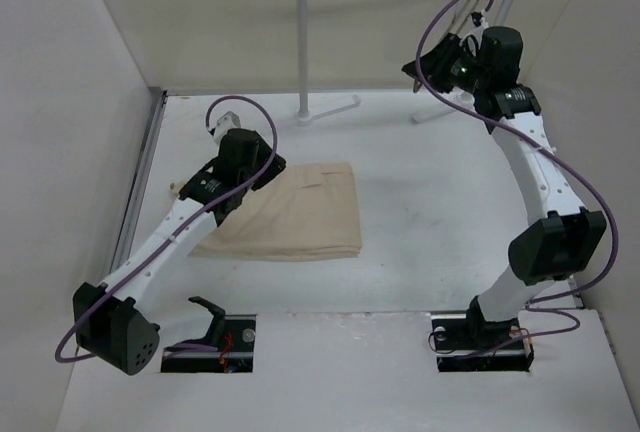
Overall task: Place the trousers on the hanger
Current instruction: Pick up the hanger from the clothesline, then place the trousers on the hanger.
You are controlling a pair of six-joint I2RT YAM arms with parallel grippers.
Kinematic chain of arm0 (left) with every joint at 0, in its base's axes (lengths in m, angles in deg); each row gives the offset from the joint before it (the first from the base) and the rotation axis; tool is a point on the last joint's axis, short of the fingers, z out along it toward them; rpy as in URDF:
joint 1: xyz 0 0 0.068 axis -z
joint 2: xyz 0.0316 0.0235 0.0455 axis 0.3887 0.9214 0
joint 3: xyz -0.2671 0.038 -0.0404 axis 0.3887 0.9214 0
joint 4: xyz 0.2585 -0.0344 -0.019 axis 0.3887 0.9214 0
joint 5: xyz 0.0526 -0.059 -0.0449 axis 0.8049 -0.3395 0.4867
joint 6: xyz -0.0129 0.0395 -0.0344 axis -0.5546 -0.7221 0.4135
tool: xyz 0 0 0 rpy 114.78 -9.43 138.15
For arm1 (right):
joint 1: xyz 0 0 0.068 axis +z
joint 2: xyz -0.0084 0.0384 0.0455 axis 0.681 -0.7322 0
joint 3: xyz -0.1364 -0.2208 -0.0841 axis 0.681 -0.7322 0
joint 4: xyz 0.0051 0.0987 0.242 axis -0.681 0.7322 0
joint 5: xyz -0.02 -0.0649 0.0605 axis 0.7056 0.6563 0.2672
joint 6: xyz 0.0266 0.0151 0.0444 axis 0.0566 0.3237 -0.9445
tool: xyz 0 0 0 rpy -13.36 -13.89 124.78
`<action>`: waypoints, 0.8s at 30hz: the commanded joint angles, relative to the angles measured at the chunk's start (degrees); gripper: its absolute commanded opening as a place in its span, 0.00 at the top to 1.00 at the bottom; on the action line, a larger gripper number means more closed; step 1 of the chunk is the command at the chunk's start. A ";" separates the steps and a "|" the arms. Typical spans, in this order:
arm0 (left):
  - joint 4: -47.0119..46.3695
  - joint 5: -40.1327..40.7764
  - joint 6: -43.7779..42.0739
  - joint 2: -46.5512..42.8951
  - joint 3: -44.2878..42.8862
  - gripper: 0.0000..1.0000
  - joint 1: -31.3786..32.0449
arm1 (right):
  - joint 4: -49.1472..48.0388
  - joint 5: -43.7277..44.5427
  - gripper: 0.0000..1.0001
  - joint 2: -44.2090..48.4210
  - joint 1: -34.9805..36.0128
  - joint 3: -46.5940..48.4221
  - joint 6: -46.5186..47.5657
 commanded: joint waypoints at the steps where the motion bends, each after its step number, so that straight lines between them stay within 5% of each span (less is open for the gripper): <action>1: -1.86 -4.01 -1.96 -1.83 -5.38 0.60 -0.35 | -0.10 1.16 0.84 7.14 2.41 -1.99 6.79; 15: -5.47 -10.44 -5.48 7.65 -23.22 0.60 10.45 | 3.16 6.96 0.87 29.20 16.91 -32.74 14.18; 24: -6.35 -9.55 -7.33 15.92 -27.27 0.59 17.48 | 4.57 12.06 0.87 30.00 26.14 -38.74 13.48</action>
